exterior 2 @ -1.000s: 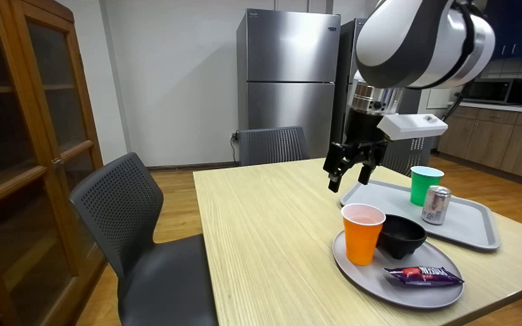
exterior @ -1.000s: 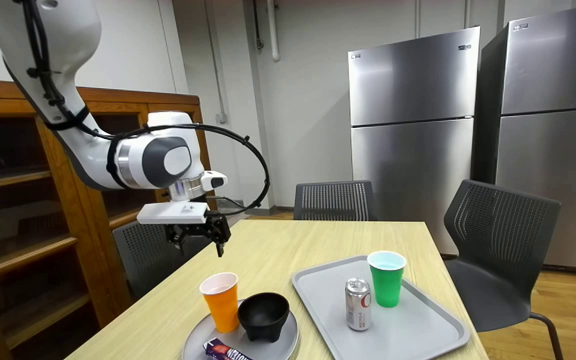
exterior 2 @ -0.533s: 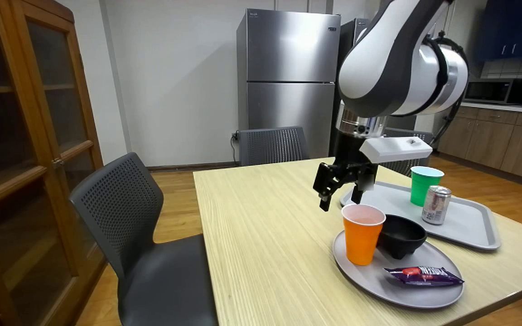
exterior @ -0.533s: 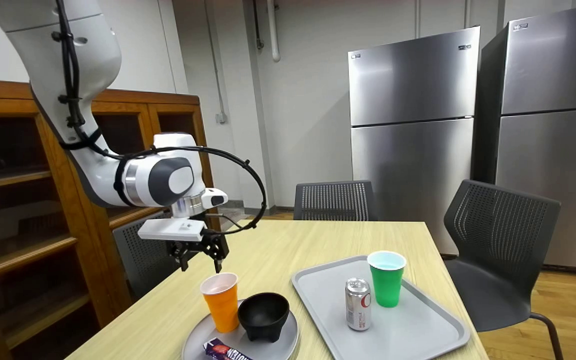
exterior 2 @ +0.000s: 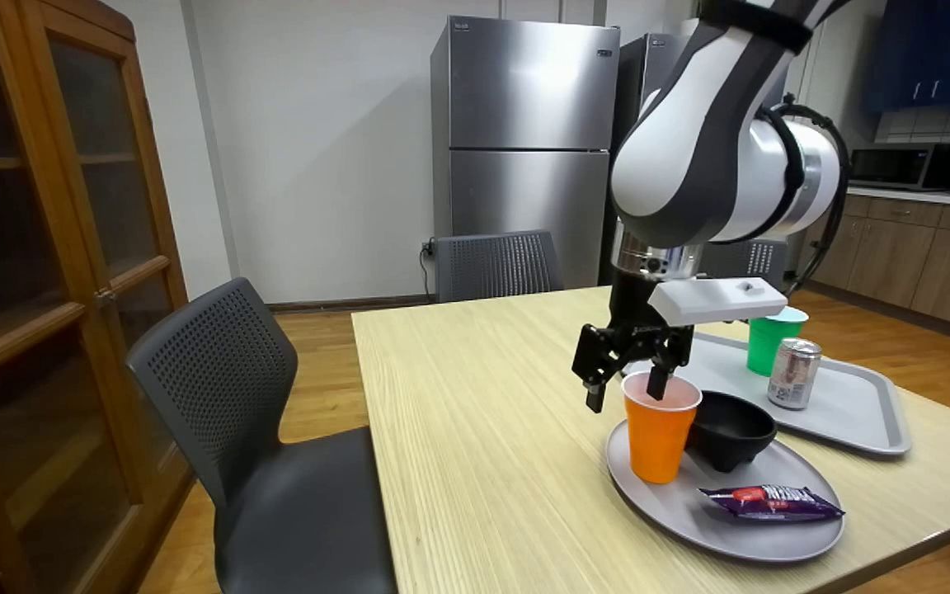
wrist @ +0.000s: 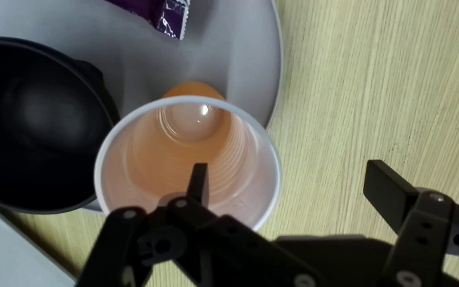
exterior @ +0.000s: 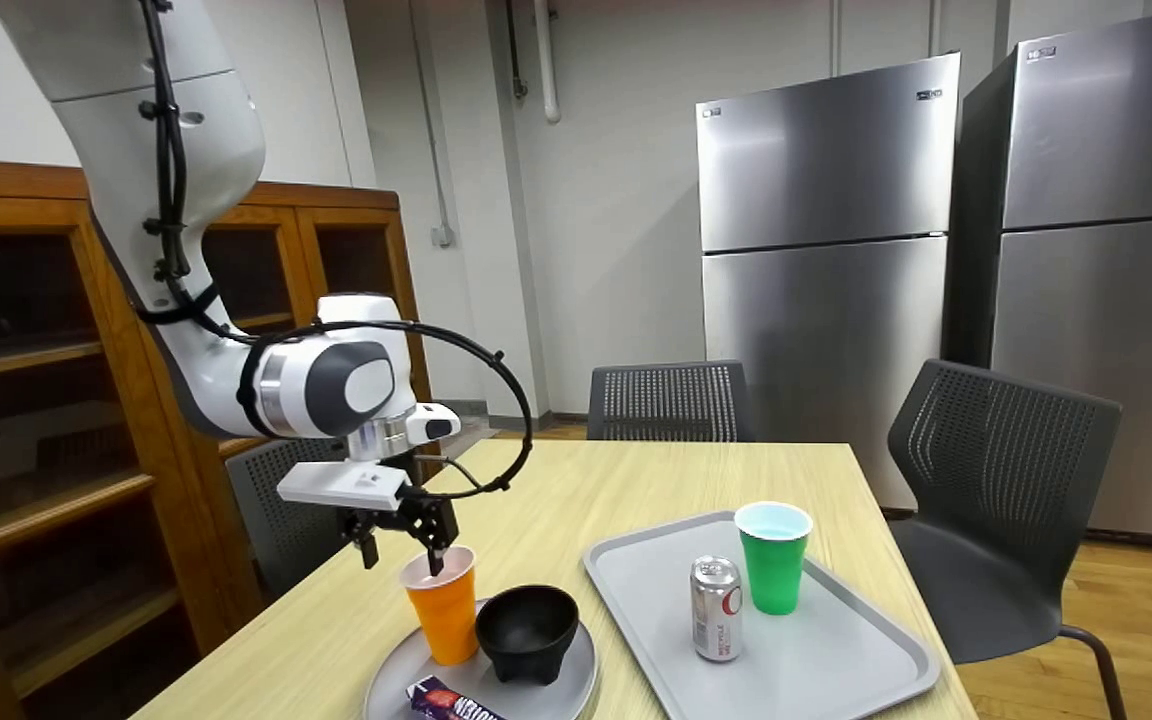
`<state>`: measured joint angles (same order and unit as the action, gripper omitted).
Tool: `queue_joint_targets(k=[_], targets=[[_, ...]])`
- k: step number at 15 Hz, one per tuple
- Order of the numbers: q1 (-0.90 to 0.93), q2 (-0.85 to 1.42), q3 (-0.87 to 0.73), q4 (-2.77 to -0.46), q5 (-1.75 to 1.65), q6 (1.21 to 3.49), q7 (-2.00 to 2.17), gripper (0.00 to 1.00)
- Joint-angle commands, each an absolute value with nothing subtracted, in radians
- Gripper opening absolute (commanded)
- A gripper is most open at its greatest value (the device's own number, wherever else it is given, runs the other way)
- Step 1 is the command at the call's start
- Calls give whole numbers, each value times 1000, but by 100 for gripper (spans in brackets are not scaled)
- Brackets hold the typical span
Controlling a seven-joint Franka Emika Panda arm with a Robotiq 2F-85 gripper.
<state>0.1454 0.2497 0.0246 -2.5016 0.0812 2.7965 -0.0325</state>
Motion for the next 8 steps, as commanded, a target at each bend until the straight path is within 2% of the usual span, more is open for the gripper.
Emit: queue_joint_targets(k=[1,7,8], targets=[[117,273,51,-2475,75,2778,-9,100],[115,274,52,-2471,73,2771,-11,100],[116,274,49,-2471,69,2776,-10,79]])
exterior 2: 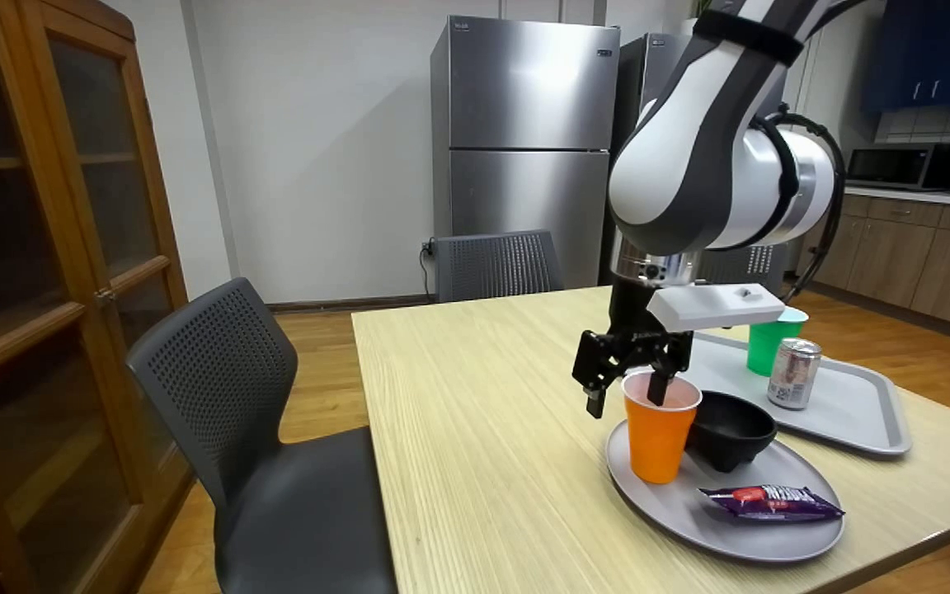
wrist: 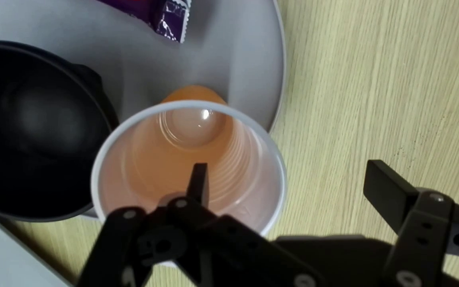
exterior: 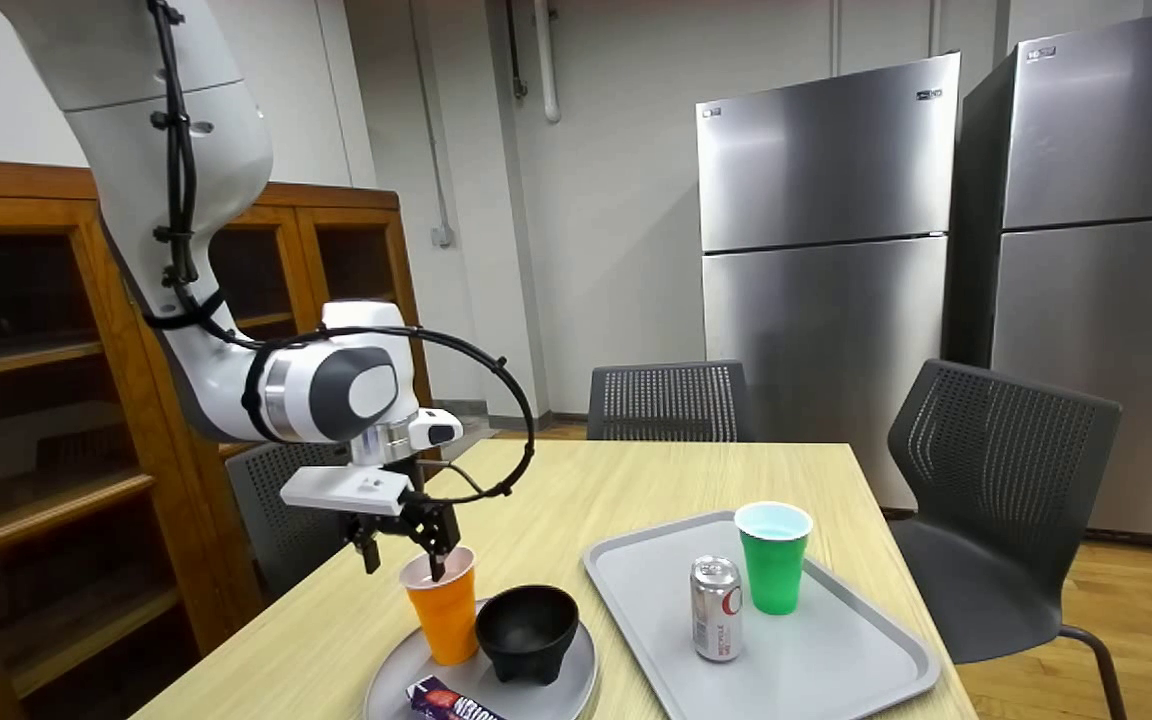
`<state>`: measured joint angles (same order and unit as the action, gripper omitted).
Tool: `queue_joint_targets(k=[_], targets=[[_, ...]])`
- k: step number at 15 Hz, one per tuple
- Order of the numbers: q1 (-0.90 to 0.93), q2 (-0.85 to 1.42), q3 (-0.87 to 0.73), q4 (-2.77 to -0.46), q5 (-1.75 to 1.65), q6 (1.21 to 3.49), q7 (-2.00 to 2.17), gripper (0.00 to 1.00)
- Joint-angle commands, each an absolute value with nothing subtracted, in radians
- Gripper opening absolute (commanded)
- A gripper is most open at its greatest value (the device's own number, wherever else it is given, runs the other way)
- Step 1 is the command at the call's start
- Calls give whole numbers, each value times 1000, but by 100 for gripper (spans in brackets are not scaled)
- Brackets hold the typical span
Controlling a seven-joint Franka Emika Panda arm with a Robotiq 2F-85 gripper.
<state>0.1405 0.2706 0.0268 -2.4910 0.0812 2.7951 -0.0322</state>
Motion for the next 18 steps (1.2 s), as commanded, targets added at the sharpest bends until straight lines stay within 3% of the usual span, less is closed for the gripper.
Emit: queue_joint_targets(k=[1,10,12,18], targets=[[116,274,49,-2471,68,2777,-10,74],[125,268,31,-2474,44,2779,14,5],[130,268,22,-2476,30,2780,29,0],[142,246,-10,-2480,-35,2778,94,1]])
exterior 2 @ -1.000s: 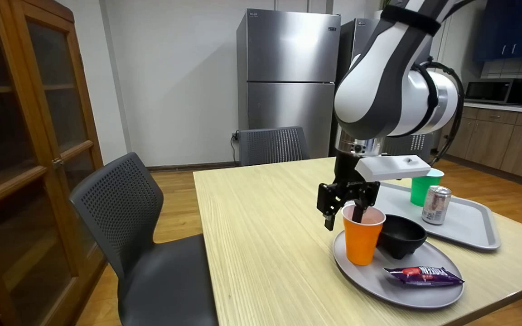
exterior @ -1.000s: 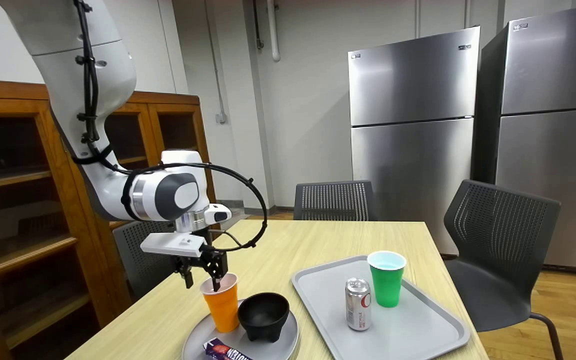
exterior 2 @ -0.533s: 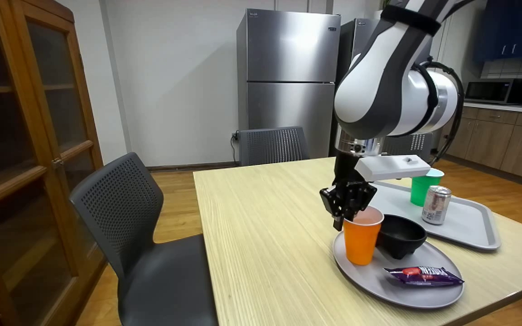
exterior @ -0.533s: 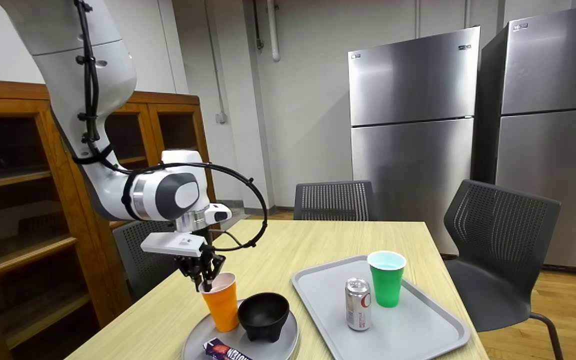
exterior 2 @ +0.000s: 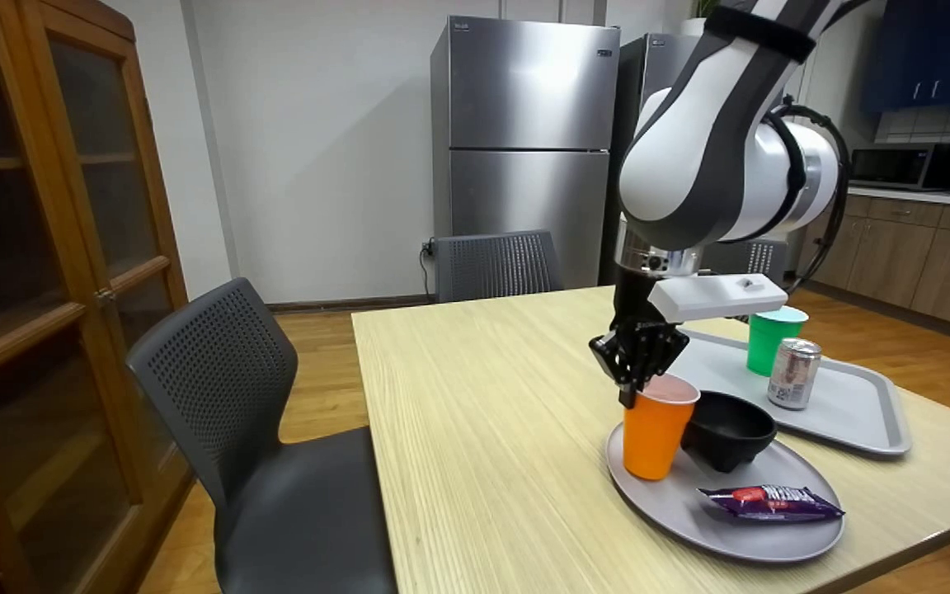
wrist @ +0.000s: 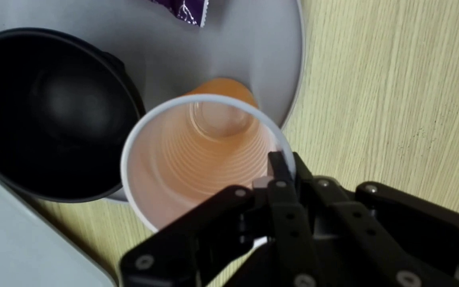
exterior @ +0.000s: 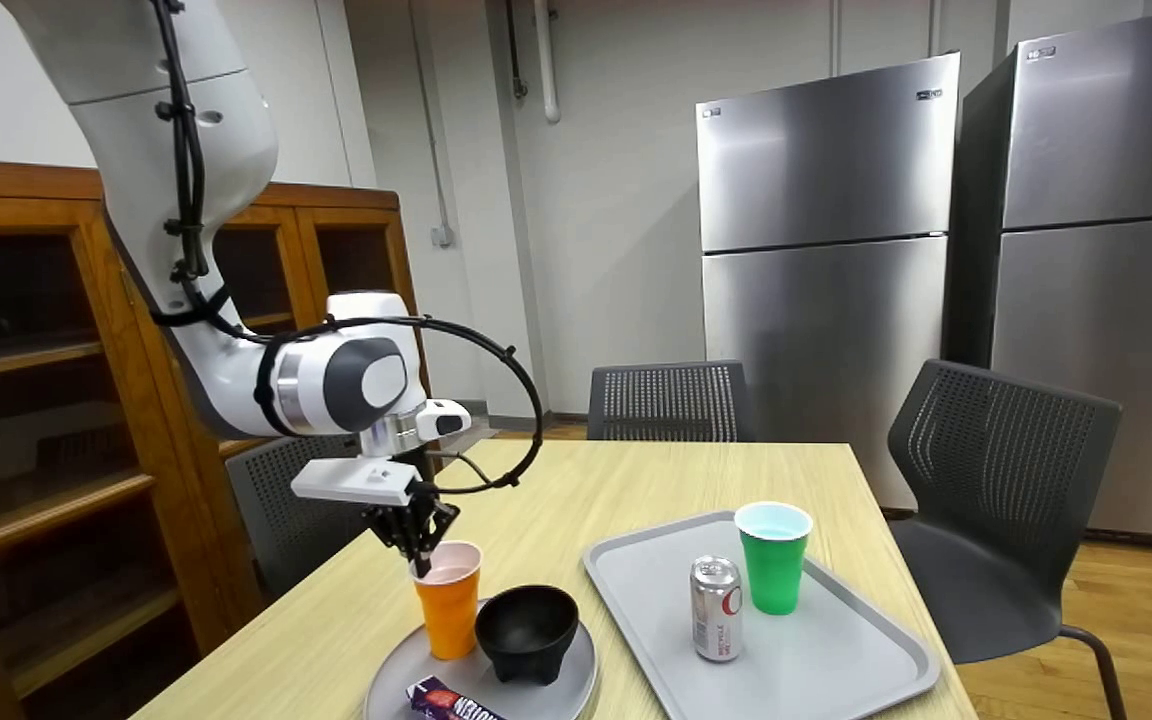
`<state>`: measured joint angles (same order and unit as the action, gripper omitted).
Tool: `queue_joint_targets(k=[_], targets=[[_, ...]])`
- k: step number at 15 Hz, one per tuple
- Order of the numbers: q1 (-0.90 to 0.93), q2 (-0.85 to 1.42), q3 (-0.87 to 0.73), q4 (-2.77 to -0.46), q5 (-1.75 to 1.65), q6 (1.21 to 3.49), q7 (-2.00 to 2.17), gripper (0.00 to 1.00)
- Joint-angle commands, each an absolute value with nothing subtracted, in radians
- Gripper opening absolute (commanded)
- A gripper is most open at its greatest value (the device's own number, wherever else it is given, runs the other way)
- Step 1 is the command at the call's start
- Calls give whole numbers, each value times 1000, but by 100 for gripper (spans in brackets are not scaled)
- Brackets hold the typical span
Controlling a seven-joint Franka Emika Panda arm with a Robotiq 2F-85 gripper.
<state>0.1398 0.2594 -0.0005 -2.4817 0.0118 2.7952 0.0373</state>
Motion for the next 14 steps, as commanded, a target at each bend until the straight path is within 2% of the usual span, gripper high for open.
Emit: queue_joint_targets(k=[1,14], targets=[[144,236,-13,-2481,-50,2772,102,1],[173,127,71,-2462,-109,2682,84,1]])
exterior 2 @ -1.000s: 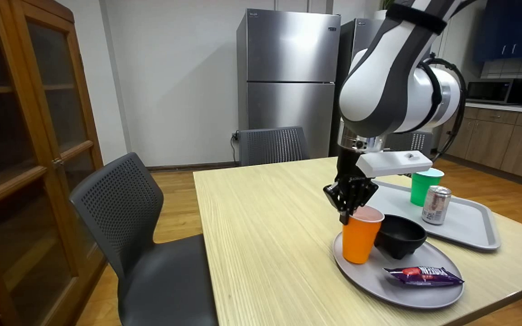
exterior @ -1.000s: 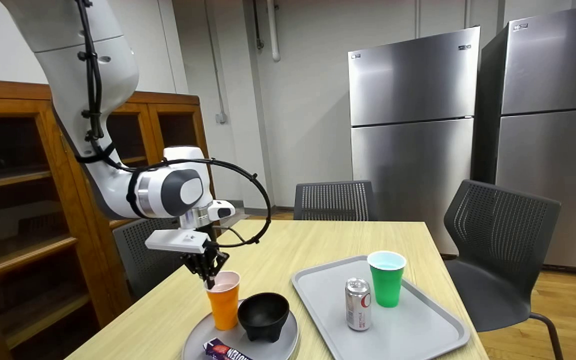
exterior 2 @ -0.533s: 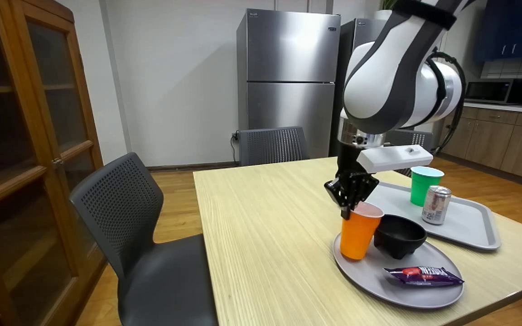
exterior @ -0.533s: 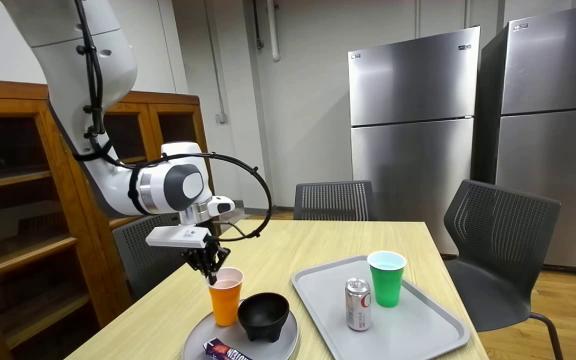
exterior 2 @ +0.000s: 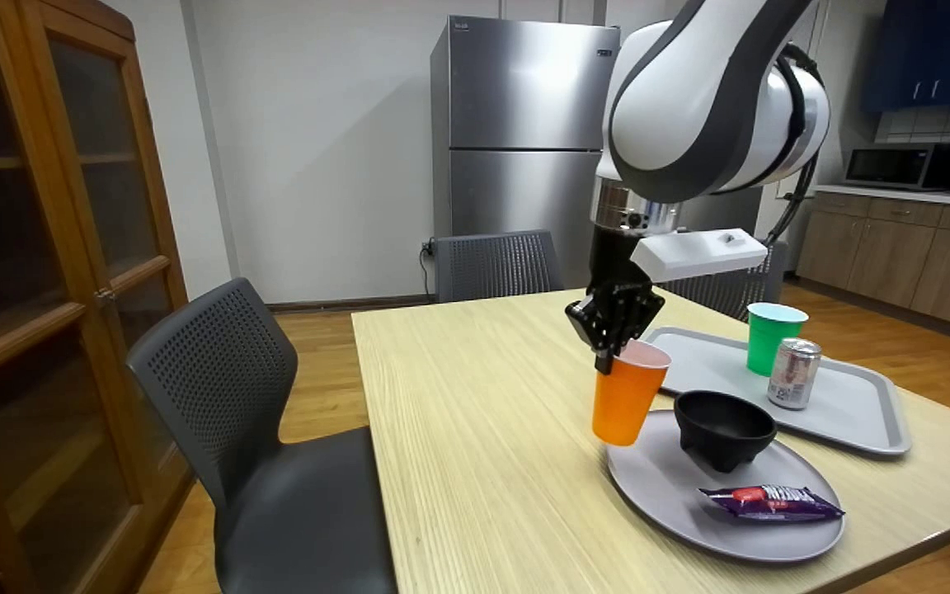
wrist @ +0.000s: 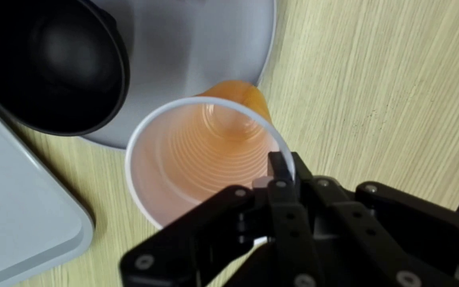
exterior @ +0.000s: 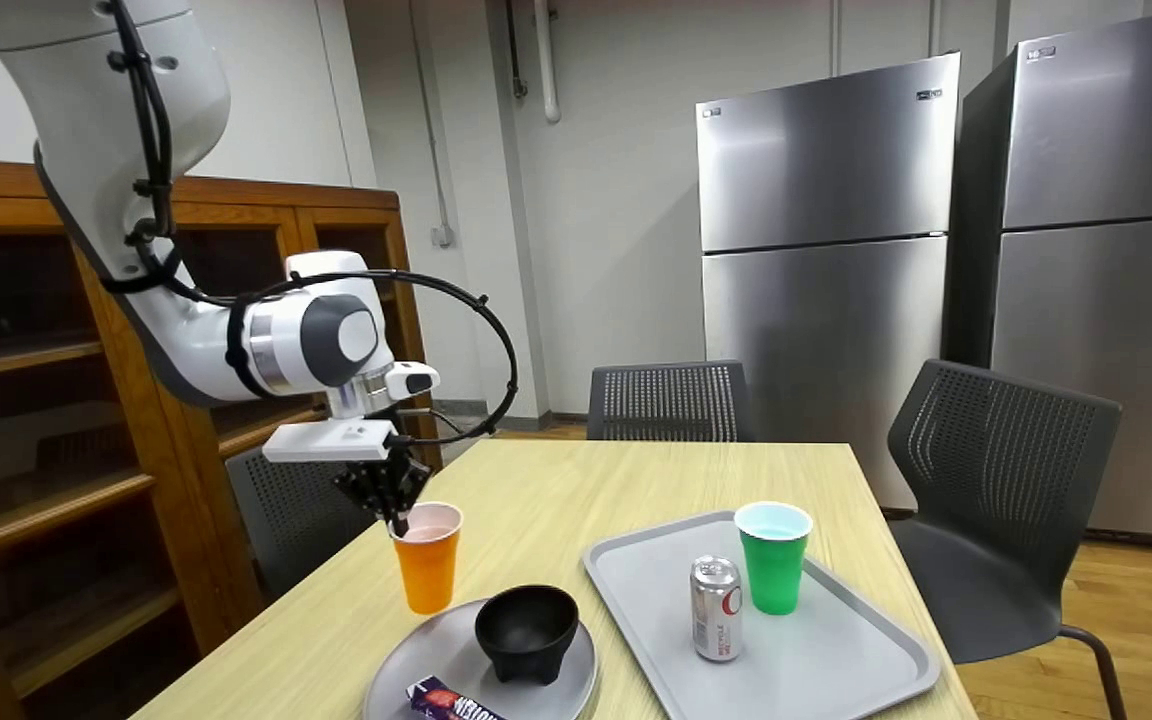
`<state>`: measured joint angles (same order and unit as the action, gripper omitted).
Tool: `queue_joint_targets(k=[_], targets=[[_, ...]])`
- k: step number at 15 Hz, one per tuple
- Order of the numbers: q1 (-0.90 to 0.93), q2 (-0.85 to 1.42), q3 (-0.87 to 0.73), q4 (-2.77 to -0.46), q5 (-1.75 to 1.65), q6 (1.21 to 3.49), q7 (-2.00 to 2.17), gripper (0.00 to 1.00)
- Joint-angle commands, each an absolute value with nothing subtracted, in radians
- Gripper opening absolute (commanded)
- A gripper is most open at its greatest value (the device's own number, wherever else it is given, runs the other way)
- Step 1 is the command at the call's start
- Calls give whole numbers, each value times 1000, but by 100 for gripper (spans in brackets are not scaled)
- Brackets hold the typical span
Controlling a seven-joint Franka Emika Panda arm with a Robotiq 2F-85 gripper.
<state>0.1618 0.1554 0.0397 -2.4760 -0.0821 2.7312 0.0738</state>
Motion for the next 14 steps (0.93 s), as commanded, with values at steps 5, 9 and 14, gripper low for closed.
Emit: queue_joint_targets(k=[5,9,14], targets=[[233,162,112,-2421,-192,2698,116,1],[301,213,113,-2361,-314,2703,205,1],[373,303,95,-2276,-426,2705,293,1]])
